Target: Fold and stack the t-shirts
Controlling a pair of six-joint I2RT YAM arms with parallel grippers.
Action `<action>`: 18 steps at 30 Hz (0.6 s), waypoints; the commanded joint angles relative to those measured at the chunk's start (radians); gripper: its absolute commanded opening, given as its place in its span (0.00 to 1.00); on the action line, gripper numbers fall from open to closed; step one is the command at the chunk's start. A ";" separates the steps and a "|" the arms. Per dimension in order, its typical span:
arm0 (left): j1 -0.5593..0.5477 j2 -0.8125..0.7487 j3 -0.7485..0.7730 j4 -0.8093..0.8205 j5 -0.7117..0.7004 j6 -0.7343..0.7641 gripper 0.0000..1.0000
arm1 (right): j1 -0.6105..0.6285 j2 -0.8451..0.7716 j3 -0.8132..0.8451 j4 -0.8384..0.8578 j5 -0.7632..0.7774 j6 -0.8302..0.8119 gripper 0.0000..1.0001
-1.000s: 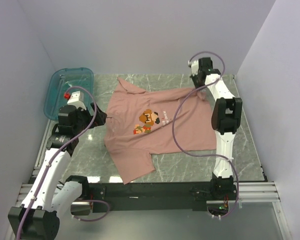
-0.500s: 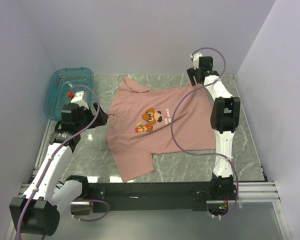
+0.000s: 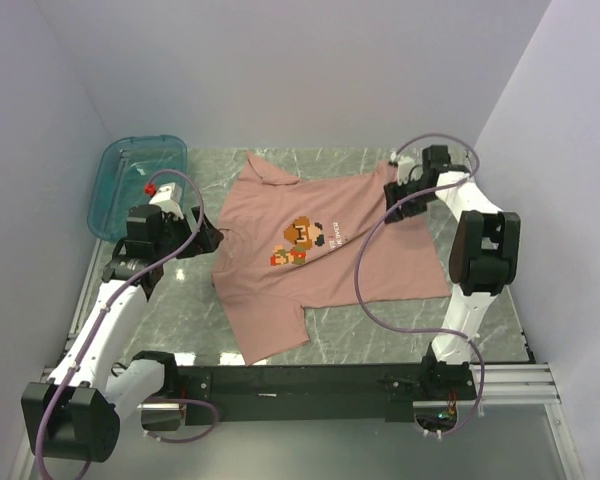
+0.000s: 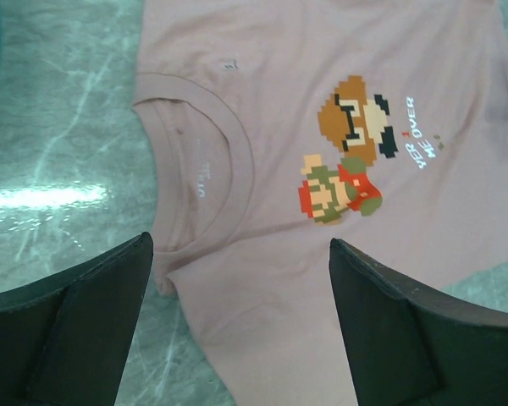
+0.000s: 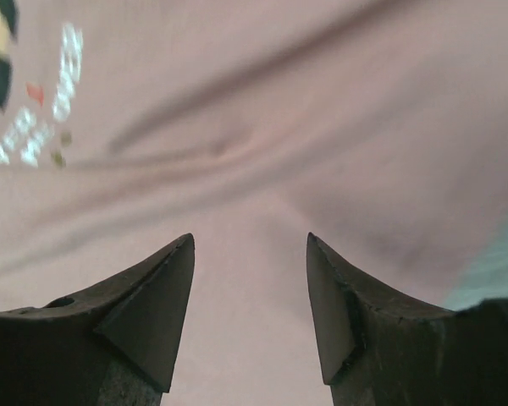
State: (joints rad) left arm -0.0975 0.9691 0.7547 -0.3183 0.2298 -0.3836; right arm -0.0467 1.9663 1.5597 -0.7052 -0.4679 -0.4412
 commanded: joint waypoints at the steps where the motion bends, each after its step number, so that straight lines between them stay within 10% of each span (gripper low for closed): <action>1: 0.004 0.023 0.003 0.038 0.086 -0.003 0.90 | 0.004 -0.024 -0.082 -0.062 -0.011 -0.039 0.60; 18: 0.001 0.068 0.006 0.022 0.157 -0.012 0.87 | 0.001 -0.066 -0.320 -0.059 0.155 -0.123 0.43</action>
State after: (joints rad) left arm -0.0975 1.0489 0.7547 -0.3191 0.3538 -0.3874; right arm -0.0429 1.9247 1.2942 -0.7120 -0.3817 -0.5171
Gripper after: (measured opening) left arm 0.872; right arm 0.442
